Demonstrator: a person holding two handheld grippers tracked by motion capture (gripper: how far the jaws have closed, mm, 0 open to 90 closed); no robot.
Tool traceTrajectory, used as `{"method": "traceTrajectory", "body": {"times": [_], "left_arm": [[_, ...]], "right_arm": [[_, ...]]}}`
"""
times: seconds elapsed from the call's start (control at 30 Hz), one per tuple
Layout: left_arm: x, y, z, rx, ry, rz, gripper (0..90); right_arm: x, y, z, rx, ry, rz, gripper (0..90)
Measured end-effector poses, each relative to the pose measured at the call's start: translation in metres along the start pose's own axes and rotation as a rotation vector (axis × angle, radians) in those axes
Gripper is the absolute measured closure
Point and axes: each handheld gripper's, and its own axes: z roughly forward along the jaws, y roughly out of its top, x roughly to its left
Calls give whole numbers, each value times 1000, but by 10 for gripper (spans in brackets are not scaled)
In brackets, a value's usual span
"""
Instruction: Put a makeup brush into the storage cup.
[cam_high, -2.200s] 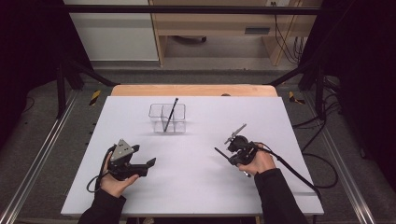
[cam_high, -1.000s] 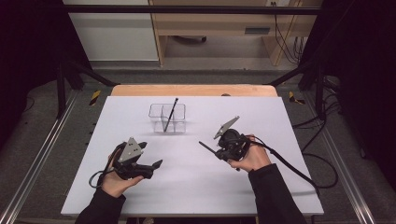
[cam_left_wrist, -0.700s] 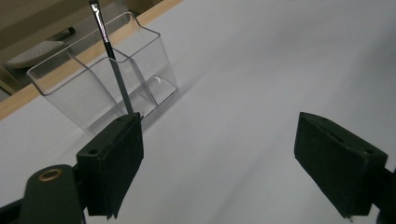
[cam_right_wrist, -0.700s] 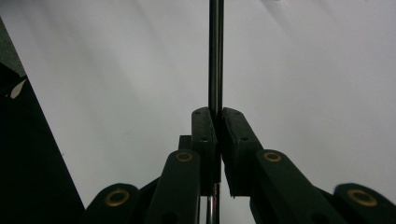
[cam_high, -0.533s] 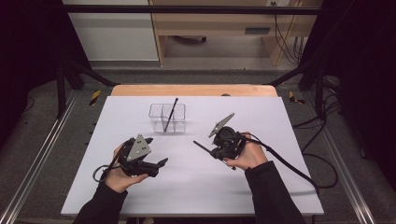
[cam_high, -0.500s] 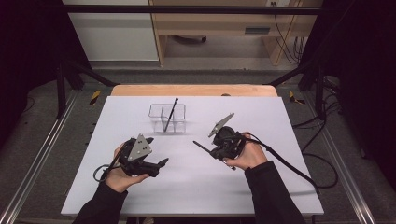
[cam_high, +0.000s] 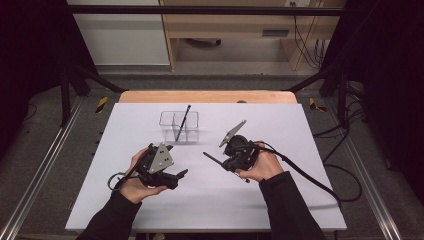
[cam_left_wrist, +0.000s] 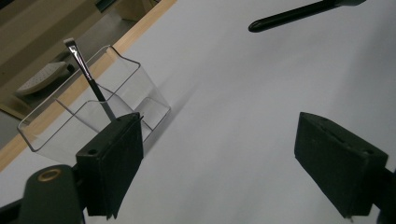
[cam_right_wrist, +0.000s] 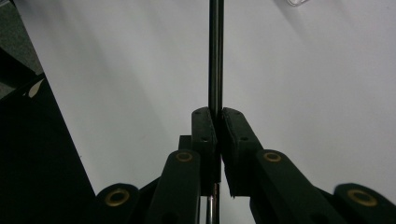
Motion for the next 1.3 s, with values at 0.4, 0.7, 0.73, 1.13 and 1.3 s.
{"method": "traceTrajectory", "body": {"times": [0.4,0.7,0.73,1.13,1.3], "left_arm": [[-9,12,4,2,5,88,149],[-18,21,7,6,18,169,155],[-19,22,8,8,18,176,155],[-30,34,10,17,29,283,173],[-34,36,11,14,38,321,186]], "right_arm": [[2,5,1,1,20,-2,843],[5,8,1,-1,34,-11,843],[5,8,1,-1,34,-12,843],[8,9,2,-11,56,-21,842],[8,9,2,-13,63,-21,843]]}}
